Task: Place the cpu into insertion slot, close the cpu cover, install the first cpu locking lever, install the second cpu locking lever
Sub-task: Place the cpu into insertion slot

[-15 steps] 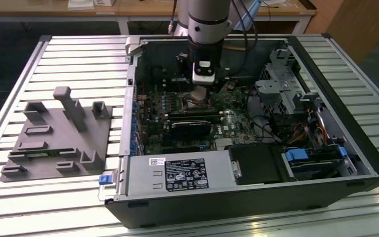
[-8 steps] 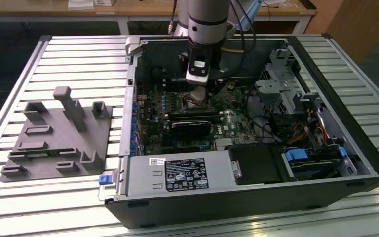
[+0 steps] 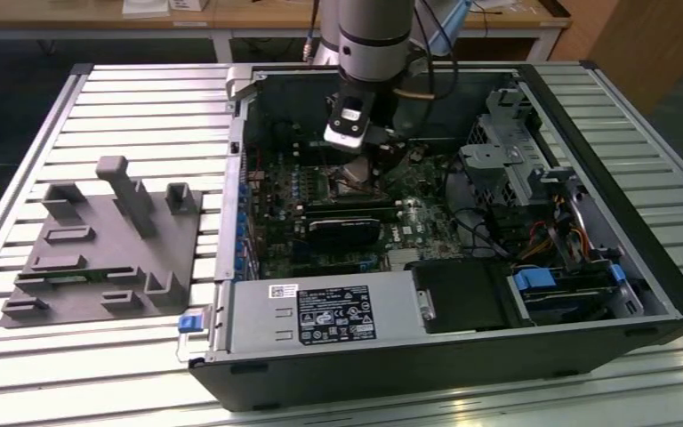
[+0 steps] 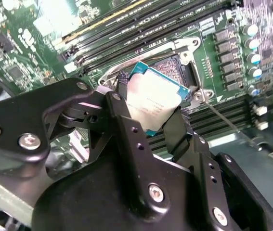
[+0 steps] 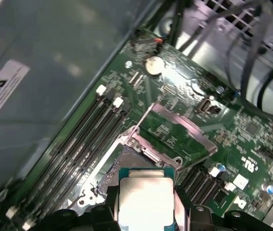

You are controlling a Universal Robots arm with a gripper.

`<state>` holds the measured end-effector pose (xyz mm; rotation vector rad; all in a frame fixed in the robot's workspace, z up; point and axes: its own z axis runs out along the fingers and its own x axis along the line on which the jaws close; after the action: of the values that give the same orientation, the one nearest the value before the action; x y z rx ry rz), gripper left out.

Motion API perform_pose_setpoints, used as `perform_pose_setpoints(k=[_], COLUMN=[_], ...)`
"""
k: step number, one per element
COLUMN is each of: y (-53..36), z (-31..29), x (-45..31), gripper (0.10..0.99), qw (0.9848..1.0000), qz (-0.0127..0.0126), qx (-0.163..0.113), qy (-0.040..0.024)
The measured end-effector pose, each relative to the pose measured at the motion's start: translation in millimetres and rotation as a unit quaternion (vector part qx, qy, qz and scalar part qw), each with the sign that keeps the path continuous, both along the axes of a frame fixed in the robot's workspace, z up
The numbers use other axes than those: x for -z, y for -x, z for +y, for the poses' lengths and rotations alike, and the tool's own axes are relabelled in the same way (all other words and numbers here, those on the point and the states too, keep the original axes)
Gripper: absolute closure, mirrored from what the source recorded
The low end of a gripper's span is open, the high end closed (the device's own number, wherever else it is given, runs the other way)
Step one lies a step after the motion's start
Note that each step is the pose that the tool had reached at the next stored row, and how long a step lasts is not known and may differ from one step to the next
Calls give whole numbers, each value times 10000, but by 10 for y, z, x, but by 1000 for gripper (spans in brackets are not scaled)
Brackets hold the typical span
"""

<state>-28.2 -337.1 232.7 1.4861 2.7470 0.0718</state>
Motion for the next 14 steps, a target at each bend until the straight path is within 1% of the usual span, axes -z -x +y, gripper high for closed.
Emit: perform_pose_setpoints(k=[3, 7, 10, 14], y=[0, 0, 0, 0], z=[0, 0, 0, 0], x=[4, 13, 19, 31], gripper=[545, 545, 545, 545], qw=[9997, 9981, 9960, 9922], qz=[0, 0, 0, 0], qx=[264, 624, 891, 1249], qy=[0, -1, 0, 0])
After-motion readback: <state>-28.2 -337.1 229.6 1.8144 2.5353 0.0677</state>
